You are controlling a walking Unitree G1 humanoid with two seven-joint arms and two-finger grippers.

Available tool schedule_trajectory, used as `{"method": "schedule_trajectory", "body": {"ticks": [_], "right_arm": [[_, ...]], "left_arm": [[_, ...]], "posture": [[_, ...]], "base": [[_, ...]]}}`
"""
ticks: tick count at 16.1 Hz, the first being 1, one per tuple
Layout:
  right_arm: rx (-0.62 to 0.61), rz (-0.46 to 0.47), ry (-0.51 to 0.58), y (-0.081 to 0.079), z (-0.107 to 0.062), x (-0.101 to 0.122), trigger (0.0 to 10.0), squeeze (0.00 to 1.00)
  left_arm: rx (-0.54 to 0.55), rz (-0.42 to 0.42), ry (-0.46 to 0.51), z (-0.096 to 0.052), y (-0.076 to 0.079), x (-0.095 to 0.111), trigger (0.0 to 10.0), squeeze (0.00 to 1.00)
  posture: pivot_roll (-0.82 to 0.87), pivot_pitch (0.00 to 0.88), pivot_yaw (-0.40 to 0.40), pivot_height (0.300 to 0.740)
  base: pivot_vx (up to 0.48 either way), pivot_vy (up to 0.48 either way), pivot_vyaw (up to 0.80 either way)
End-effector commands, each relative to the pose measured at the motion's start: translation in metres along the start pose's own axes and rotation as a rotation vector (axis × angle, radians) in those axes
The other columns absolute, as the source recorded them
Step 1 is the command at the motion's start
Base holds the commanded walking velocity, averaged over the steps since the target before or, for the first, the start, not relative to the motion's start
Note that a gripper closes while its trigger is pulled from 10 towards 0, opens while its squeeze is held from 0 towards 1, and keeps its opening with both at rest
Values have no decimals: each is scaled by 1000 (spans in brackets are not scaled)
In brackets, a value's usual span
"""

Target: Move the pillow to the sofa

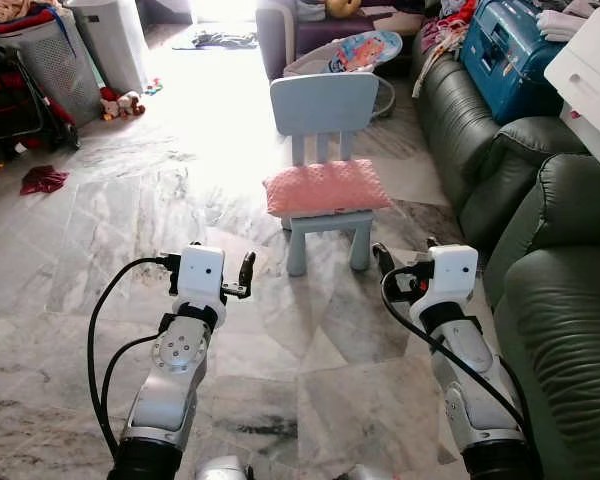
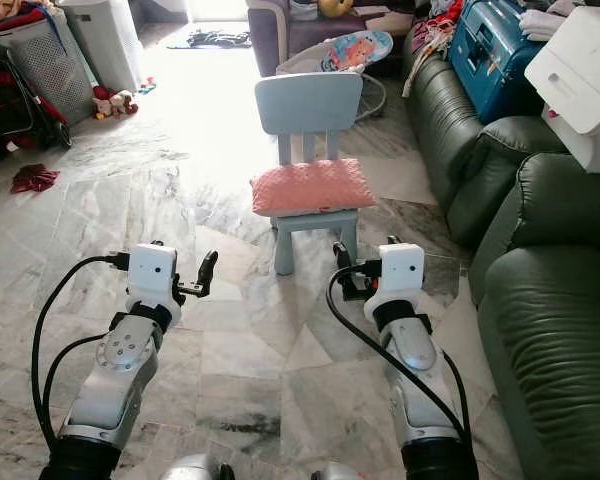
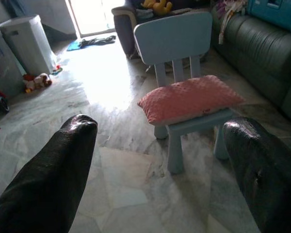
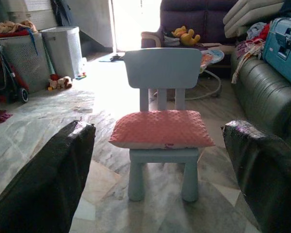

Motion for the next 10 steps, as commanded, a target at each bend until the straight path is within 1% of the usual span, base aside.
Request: {"method": "schedule_trajectory", "body": {"ticks": [1, 5, 8, 10], "right_arm": [[0, 3, -4, -2, 0, -2, 10000, 0], [6, 9, -6, -5, 2, -3, 10000, 0], [-7, 6, -3, -1, 3, -2, 10000, 0], [-32, -13, -13, 6, -1, -5, 10000, 0]], "left_arm": [[-8, 12, -6, -1, -1, -1, 10000, 0], [-10, 19, -8, 0, -3, -1, 10000, 0], [-14, 27, -12, 0, -2, -2, 10000, 0], [-3, 40, -14, 1, -2, -2, 10000, 0]], "posture": [[-8, 0, 19, 740], [-3, 0, 20, 740], [-6, 0, 26, 740], [-1, 0, 20, 740]], "base": [[0, 0, 0], [0, 0, 0], [0, 0, 0], [0, 0, 0]]}}
Point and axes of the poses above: a point about 5 cm out from each wrist's last joint towards the gripper, its own z axis pointing out of the wrist towards the gripper, its own x axis along the axis of the wrist's last joint, y = z × x, the point moved 6 cm from there along z, pointing out of the wrist towards the gripper, and after that the axes turned 3 degrees about -z, right-handed, at the moved point
